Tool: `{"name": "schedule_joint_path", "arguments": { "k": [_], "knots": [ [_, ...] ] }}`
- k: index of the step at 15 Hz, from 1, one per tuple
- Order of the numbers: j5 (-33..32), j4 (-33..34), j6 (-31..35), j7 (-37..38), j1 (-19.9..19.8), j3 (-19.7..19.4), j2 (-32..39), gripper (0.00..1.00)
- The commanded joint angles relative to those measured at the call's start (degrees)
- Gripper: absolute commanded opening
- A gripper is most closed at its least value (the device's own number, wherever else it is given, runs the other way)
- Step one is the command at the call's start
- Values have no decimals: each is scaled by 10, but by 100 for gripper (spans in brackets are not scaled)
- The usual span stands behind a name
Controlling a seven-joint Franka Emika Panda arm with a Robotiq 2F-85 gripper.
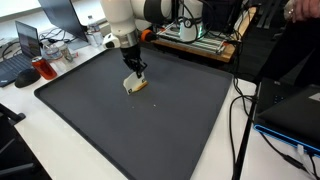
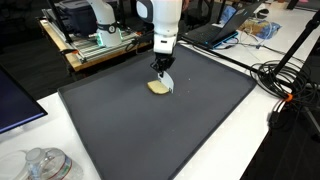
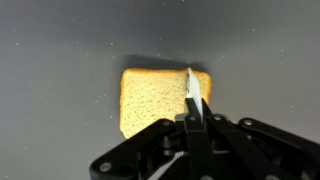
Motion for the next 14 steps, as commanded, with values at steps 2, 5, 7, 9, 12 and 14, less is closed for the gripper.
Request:
{"name": "schedule_joint_path", "arguments": {
  "k": [2,5,7,9,12,14],
  "knots": [
    [-17,12,-50,-3,-4,-11,34,1],
    [-10,3,-80,-5,-7,-10,20,1],
    [-11,1,-109,-7,-6,-9,14,1],
    [-10,5,-138,-11,-7,-7,14,1],
    [-5,9,-178,-26,-9,-3,16,1],
    [-6,11,-169,-30,-9,-4,21,1]
  ]
}}
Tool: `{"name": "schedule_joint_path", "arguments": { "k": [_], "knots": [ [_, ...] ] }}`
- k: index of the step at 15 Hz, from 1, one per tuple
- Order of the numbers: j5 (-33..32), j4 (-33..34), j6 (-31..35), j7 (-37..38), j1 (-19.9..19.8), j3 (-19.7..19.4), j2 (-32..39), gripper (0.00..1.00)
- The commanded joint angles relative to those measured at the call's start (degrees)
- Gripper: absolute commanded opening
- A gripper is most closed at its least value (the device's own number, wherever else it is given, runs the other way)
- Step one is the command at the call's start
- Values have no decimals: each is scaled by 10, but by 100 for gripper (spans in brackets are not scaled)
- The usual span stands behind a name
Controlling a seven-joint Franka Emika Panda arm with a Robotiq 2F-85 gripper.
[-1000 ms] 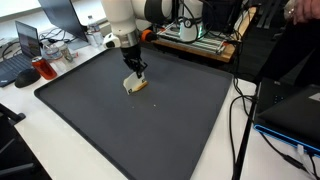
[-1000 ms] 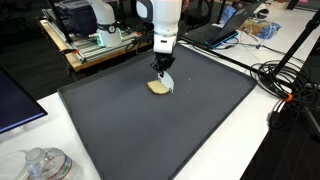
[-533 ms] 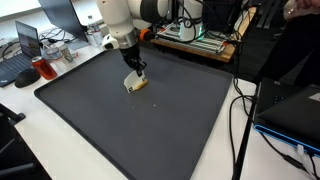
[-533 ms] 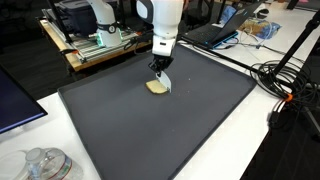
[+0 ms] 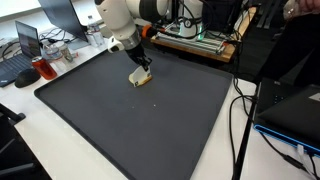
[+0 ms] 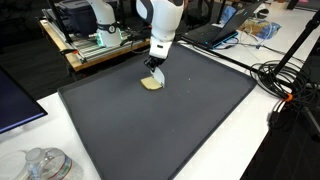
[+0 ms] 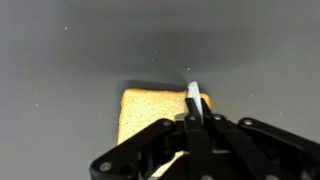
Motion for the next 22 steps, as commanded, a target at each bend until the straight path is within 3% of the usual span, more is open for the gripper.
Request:
{"name": "schedule_joint_path", "arguments": {
  "k": [1,4,13,22],
  "knots": [
    [-5,-6,-5,-17,-7,3,22,1],
    [-7,-2,43,-15,-6,3,26,1],
    [-25,14,101,-15,-3,1,36,1],
    [-15,-12,-29,-17,-9,1,14,1]
  ]
}}
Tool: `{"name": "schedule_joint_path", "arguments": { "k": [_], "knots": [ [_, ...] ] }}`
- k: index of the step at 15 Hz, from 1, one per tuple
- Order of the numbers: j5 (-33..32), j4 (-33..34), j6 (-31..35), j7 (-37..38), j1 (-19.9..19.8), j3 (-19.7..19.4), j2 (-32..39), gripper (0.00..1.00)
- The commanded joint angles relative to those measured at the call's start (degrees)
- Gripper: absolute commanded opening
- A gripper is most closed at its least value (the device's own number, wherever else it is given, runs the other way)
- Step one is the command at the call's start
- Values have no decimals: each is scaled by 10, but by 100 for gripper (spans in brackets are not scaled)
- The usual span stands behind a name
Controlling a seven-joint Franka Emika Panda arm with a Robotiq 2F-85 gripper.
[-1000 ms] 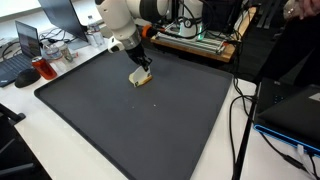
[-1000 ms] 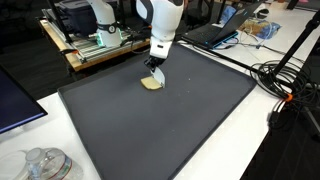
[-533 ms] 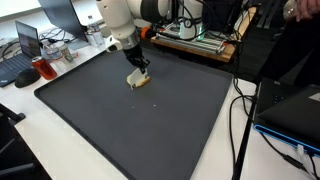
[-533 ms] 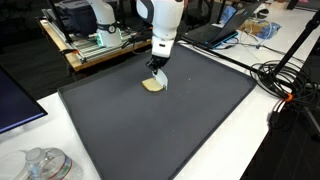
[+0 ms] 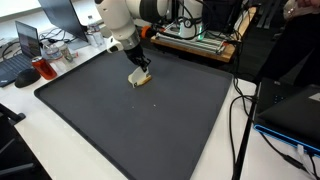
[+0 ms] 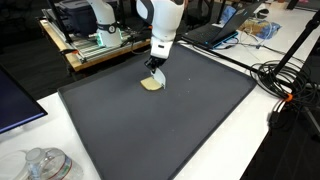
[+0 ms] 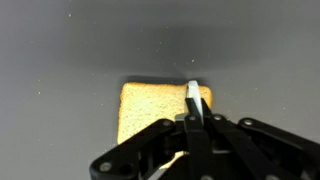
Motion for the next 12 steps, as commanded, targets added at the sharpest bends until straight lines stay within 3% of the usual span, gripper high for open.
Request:
{"name": "schedule_joint_path", "arguments": {
  "k": [1,7,12],
  "knots": [
    [-2,-17,-56,-13,-10,1,8,1],
    [6,-22,-124,-19,-17,3,10,1],
    [18,-17,-38,-19,-19,7,24,1]
  ]
}}
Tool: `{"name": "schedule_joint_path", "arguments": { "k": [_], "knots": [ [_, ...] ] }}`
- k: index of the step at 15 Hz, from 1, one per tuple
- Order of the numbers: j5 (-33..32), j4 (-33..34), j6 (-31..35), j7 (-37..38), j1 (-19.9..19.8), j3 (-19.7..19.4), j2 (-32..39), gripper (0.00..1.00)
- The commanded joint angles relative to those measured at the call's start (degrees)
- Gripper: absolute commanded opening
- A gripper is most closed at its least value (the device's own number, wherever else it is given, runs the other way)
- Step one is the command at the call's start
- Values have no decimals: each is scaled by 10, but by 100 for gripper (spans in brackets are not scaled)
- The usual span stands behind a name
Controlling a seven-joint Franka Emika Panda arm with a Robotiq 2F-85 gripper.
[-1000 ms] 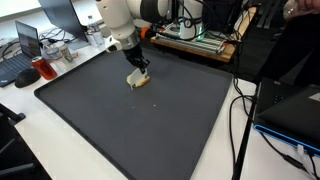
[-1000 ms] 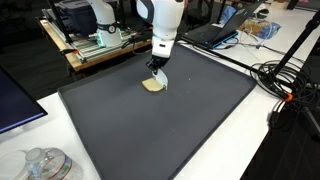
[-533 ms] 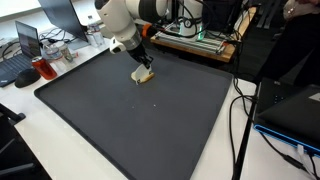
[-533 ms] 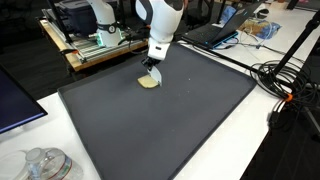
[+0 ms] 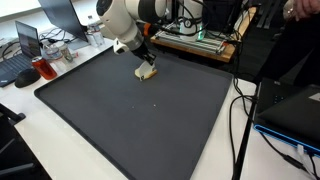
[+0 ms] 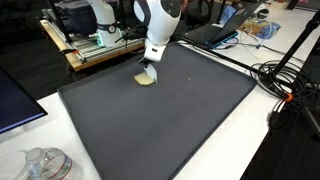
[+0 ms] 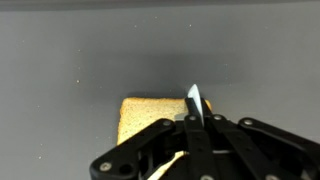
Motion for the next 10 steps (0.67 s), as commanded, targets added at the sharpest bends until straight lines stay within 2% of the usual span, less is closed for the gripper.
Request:
{"name": "schedule_joint_path", "arguments": {
  "k": [1,10],
  "knots": [
    [17,-7,83,-14,-10,7,27,1],
    [29,9,175,-21,-11,14,34,1]
  ]
}}
